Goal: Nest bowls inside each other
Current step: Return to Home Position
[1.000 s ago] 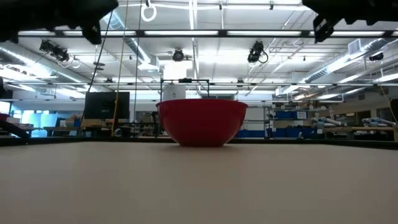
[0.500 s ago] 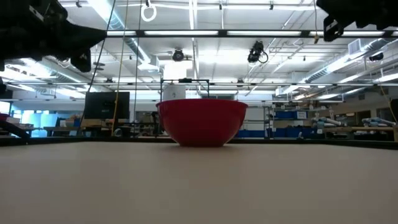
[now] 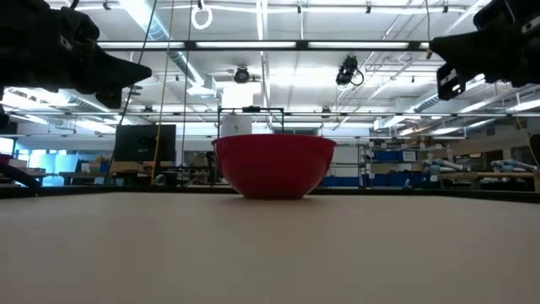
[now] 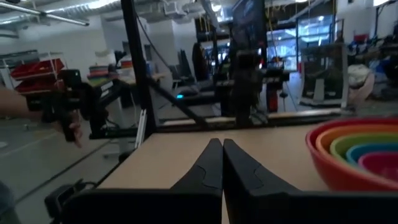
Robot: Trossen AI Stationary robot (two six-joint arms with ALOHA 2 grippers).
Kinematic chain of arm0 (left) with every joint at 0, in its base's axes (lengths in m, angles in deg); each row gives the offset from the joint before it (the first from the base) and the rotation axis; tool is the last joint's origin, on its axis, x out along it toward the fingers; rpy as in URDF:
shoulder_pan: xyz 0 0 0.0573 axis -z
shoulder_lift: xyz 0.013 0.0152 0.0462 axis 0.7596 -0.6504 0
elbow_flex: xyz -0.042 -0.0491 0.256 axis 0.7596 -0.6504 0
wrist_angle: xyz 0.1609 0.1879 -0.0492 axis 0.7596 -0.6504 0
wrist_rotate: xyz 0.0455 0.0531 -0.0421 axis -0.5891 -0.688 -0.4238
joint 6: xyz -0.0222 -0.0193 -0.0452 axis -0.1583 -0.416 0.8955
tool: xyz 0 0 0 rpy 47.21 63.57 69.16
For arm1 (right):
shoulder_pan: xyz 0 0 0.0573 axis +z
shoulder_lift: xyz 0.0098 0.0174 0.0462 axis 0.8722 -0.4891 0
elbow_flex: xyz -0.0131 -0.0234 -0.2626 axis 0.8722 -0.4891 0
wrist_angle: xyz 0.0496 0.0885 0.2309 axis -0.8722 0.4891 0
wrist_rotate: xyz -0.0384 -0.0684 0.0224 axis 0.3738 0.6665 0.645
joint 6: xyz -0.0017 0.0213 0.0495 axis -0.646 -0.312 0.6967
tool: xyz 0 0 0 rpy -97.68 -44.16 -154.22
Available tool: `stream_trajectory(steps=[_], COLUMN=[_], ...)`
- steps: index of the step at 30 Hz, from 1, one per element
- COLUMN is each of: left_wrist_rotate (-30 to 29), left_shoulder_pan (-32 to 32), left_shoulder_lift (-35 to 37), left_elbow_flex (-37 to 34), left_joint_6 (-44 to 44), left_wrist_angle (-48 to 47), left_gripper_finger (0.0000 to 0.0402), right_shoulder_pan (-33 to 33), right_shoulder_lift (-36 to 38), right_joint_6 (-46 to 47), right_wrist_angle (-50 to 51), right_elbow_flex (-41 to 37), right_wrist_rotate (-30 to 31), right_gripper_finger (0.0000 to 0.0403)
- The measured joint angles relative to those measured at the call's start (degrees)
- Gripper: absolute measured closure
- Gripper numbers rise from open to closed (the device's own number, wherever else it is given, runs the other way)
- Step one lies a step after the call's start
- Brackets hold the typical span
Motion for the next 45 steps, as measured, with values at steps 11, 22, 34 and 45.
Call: stream_trajectory(steps=[11,22,34,45], left_wrist_rotate=[5.02,9.52,9.51,9.51], left_shoulder_pan=[2.19,2.19,2.15,2.15], left_shoulder_lift=[0.13,0.11,-0.07,-0.07], left_elbow_flex=[-0.02,-0.02,-0.04,-0.07], left_joint_6=[4.3,2.3,2.12,4.45], left_wrist_angle=[3.86,2.46,2.94,2.18], left_gripper_finger=[0.0397,0.0397,0.0397,0.0397], right_shoulder_pan=[-2.25,-2.28,-2.28,-2.28], right_shoulder_lift=[0.0,0.0,0.0,0.0], right_joint_6=[0.22,-0.11,0.18,0.28], right_wrist_angle=[2.41,2.43,2.63,2.48], right_elbow_flex=[-0.28,-0.28,-0.28,-0.26], right_wrist_rotate=[-4.9,-6.17,-5.66,-5.14], right_gripper_finger=[0.0398,0.0398,0.039,0.0378])
